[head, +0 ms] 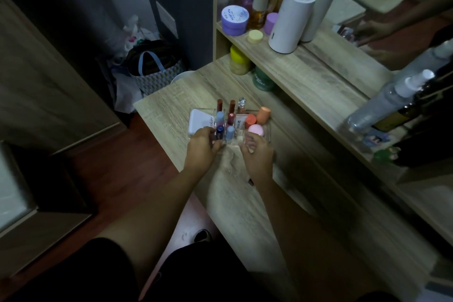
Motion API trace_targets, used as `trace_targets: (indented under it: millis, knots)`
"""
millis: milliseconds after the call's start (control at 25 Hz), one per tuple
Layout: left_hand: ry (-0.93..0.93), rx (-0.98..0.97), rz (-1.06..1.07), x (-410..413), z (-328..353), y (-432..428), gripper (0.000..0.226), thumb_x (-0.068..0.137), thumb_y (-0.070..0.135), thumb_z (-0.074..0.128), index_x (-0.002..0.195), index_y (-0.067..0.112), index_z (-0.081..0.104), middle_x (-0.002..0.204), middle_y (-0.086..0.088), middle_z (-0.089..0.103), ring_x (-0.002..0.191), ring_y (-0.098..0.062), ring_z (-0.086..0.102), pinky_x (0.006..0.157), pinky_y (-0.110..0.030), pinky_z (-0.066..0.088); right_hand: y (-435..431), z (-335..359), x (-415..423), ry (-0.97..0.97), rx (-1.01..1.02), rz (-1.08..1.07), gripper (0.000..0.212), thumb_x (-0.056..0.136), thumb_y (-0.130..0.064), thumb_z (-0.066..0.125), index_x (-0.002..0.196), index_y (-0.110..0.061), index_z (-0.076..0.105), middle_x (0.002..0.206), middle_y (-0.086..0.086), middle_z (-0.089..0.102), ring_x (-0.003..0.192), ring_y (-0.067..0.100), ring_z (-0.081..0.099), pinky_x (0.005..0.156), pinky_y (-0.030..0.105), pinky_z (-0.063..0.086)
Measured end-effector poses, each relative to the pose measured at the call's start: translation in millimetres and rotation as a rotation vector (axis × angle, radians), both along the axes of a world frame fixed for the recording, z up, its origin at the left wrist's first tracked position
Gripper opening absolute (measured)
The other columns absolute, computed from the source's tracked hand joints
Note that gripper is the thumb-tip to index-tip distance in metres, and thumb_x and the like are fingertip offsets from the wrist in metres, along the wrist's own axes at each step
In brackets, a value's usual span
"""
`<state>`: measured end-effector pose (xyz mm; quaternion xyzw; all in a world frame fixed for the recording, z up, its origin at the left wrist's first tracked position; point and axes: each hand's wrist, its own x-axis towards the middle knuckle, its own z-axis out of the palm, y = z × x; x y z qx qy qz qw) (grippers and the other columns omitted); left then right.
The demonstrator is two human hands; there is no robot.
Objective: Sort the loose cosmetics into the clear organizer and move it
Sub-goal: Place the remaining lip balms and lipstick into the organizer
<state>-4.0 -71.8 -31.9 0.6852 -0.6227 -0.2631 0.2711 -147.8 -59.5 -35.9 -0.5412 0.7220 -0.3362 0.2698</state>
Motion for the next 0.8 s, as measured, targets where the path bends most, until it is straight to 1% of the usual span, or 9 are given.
trace_targets:
  millis: [120,200,240,320,400,440,520,640,800]
  knots:
    - [0.030,-0.012,0.024,-10.8,-5.9,20.5,0.016,0.088,0.020,0.060,0.091,0.004,0.057,0.086,-0.016,0.064,0.077,-0.028,0.059,0.067,-0.033,0.043,14.4,-3.4,-24.8,-0.017,0.114,-0.166,0.020,0.089,-0.013,0.061,0.107,-0.007,0.065,0.105,0.011,0.070,0.095,0.020,0.066,0.078,0.024,0.049]
    - [0.023,-0.003,-0.068,-15.3,-12.5,33.0,0.016,0.091,0.021,0.056,0.092,0.006,0.058,0.090,-0.015,0.064,0.083,-0.028,0.059,0.070,-0.033,0.042,21.4,-7.1,-40.0,0.008,0.207,-0.222,0.021,0.089,-0.019,0.061,0.100,-0.002,0.067,0.097,0.015,0.072,0.091,0.026,0.068,0.076,0.029,0.050]
    - [-0.006,0.001,-0.143,-16.7,-15.9,38.6,0.017,0.092,0.022,0.054,0.097,0.006,0.060,0.095,-0.016,0.065,0.089,-0.029,0.058,0.075,-0.033,0.043,24.3,-8.7,-45.2,0.016,0.256,-0.206,0.025,0.088,-0.024,0.064,0.094,0.000,0.069,0.093,0.018,0.073,0.089,0.029,0.068,0.078,0.032,0.051]
    - [-0.108,-0.003,-0.289,-17.1,-23.3,47.6,0.025,0.094,0.021,0.051,0.112,0.005,0.060,0.109,-0.017,0.065,0.103,-0.031,0.057,0.087,-0.035,0.044,28.9,-10.1,-49.5,0.042,0.381,-0.108,0.032,0.082,-0.037,0.070,0.083,-0.005,0.068,0.087,0.018,0.073,0.086,0.029,0.068,0.080,0.035,0.051]
    - [-0.192,-0.006,-0.376,-15.4,-30.0,53.6,0.036,0.095,0.022,0.050,0.126,0.005,0.054,0.125,-0.018,0.060,0.117,-0.031,0.052,0.101,-0.036,0.041,32.2,-11.6,-48.9,0.052,0.441,-0.050,0.029,0.078,-0.034,0.074,0.088,-0.008,0.067,0.091,0.016,0.072,0.088,0.028,0.067,0.079,0.033,0.051]
    - [-0.214,-0.007,-0.398,-13.9,-32.8,55.3,0.040,0.095,0.023,0.049,0.131,0.006,0.051,0.131,-0.018,0.057,0.123,-0.031,0.049,0.106,-0.036,0.039,32.8,-11.9,-48.5,0.010,0.430,-0.066,0.028,0.077,-0.028,0.075,0.094,-0.007,0.067,0.095,0.015,0.072,0.090,0.027,0.067,0.078,0.031,0.050]
    - [-0.239,-0.013,-0.431,-10.9,-36.6,55.8,0.045,0.096,0.025,0.048,0.136,0.007,0.046,0.140,-0.017,0.051,0.131,-0.029,0.044,0.112,-0.037,0.034,32.3,-8.6,-47.7,-0.165,0.374,-0.098,0.028,0.079,-0.017,0.074,0.105,-0.008,0.067,0.104,0.013,0.071,0.093,0.023,0.066,0.074,0.024,0.050]
    - [-0.307,-0.042,-0.544,-6.8,-42.7,50.5,0.050,0.096,0.027,0.048,0.140,0.006,0.040,0.149,-0.016,0.041,0.139,-0.029,0.035,0.118,-0.040,0.029,24.7,1.6,-47.2,-0.440,0.278,-0.045,0.029,0.083,-0.007,0.068,0.111,-0.012,0.064,0.108,0.009,0.067,0.097,0.020,0.065,0.075,0.022,0.051]
    - [-0.423,-0.035,-0.675,0.3,-55.9,46.6,0.060,0.097,0.040,0.039,0.147,0.010,0.024,0.157,-0.011,0.023,0.146,-0.027,0.017,0.120,-0.039,0.017,7.8,15.0,-42.7,-0.505,0.126,0.032,0.034,0.084,-0.005,0.065,0.117,-0.011,0.060,0.111,0.004,0.067,0.090,0.002,0.063,0.071,0.012,0.053]
